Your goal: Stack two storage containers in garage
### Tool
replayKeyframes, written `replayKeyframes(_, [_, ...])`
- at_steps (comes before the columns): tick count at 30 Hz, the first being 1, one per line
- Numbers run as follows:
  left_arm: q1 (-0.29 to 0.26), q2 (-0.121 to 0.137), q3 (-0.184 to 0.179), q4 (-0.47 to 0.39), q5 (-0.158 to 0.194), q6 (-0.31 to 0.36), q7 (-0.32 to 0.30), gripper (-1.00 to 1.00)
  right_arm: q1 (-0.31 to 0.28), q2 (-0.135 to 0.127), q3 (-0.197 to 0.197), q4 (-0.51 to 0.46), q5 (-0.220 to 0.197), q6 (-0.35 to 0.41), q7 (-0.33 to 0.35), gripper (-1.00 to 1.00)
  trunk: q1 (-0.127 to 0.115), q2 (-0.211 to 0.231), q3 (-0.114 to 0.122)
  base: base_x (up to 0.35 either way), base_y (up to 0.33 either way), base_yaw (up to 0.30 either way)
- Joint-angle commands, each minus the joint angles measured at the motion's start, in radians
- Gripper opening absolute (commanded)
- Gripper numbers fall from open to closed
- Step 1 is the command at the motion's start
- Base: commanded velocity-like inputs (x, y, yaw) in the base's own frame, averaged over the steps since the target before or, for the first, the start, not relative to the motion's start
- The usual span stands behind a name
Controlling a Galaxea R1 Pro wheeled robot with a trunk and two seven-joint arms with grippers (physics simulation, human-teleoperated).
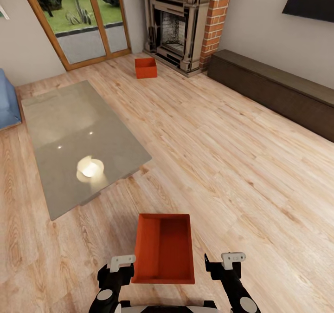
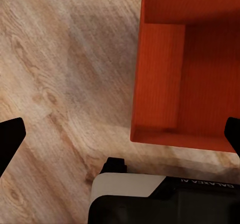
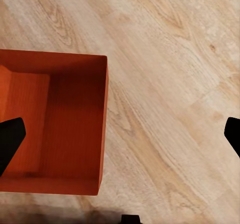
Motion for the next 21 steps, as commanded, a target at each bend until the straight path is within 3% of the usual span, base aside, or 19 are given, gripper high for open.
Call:
replayKeyframes(1, [0.000, 0.001, -0.002, -0.002, 0.005, 0.005, 0.007, 1.00, 0.000, 0.000, 0.002, -0.001, 0.010, 0.006, -0.006, 1.00, 0.001, -0.002, -0.001, 0.000, 0.000, 0.004])
replayKeyframes(11, [0.000, 0.001, -0.002, -0.002, 0.005, 0.005, 0.007, 1.00, 0.000, 0.000, 0.002, -0.001, 0.010, 0.006, -0.006, 1.00, 0.001, -0.002, -0.001, 0.005, 0.000, 0.001])
replayKeyframes(21, [0.000, 0.001, -0.002, -0.002, 0.005, 0.005, 0.007, 1.00, 0.000, 0.000, 0.002, -0.001, 0.010, 0.006, -0.006, 1.00, 0.001, -0.002, -0.001, 0.275, 0.000, 0.000])
